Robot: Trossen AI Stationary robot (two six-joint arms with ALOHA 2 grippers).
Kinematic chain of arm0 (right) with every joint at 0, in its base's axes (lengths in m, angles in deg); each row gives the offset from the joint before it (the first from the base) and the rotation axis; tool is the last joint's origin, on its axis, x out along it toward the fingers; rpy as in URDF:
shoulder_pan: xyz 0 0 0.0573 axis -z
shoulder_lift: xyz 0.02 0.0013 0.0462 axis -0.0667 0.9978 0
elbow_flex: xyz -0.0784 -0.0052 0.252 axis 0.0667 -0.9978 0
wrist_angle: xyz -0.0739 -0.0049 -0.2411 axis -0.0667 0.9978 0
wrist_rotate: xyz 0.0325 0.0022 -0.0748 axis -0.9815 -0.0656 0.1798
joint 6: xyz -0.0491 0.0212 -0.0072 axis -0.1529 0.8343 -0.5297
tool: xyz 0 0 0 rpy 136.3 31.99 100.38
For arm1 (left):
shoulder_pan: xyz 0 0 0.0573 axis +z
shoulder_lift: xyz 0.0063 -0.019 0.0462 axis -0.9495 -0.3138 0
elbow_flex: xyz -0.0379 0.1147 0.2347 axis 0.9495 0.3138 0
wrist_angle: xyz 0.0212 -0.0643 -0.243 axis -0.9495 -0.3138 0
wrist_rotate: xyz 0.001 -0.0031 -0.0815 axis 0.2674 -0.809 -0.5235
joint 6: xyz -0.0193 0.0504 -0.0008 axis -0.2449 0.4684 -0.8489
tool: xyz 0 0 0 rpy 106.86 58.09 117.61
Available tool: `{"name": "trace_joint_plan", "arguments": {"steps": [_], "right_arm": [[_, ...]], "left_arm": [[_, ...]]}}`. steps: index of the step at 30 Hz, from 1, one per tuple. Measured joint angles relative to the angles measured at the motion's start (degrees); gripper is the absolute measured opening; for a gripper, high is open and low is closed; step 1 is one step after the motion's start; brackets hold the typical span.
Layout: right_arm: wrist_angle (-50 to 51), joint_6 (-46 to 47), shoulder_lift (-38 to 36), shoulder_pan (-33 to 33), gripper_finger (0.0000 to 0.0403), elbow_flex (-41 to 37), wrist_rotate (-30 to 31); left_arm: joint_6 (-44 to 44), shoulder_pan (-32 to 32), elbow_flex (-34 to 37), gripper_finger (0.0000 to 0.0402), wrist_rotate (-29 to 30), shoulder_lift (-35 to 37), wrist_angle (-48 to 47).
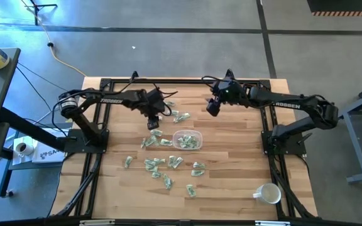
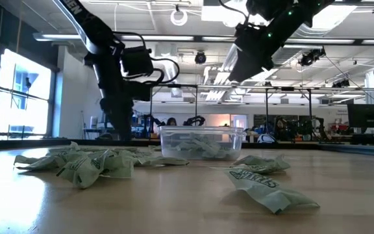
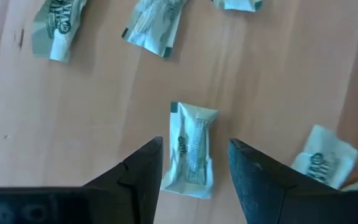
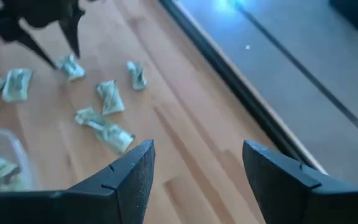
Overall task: Pick and place Stevia / Truvia into bins
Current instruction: Put the stevia packet into the transparent container
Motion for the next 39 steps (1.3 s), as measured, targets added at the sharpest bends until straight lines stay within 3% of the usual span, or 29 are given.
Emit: {"name": "trace_joint_plan", "arguments": {"steps": [6, 12, 16, 21, 25, 29, 34, 39], "right_arm": [[-0.3, 5.8, 0.6, 1.3, 0.0231, 0.0, 0.7], [0.1, 6.8, 2.3, 1.5, 0.0232, 0.0, -0.4], [0.4, 8.3, 1.8, 0.5, 0.0223, 0.0, -1.0], [4.0, 6.3, -0.6, -1.4, 0.0202, 0.0, -2.3], [13.7, 4.4, -1.0, -1.7, 0.0187, 0.0, -3.9], [17.7, 1.7, -1.0, -1.7, 0.0176, -1.8, -7.3], [16.3, -0.5, -1.0, -2.6, 0.0168, -5.6, -13.9], [15.0, -2.4, -1.0, -7.7, 0.0171, -7.2, -14.6]], "left_arm": [[2.4, 0.1, 4.6, 0.0175, 1.3, 0.0, 3.5], [2.4, 0.1, 6.8, 0.0076, 1.5, 0.3, 6.5], [-3.9, -0.1, 4.7, 0.0022, 2.1, 0.4, 4.7], [-13.3, -1.3, -3.6, 0.0037, -3.1, 1.3, 3.4], [-13.7, -5.9, -11.6, 0.0023, -12.3, 1.4, 4.2], [-13.8, -12.3, -16.1, 0.0022, -13.6, -0.7, 4.1], [-19.7, -20.1, -17.2, 0.0038, -10.1, -7.3, 6.3], [-28.8, -24.9, -17.2, 0.0123, 1.6, -10.7, 6.2]]}}
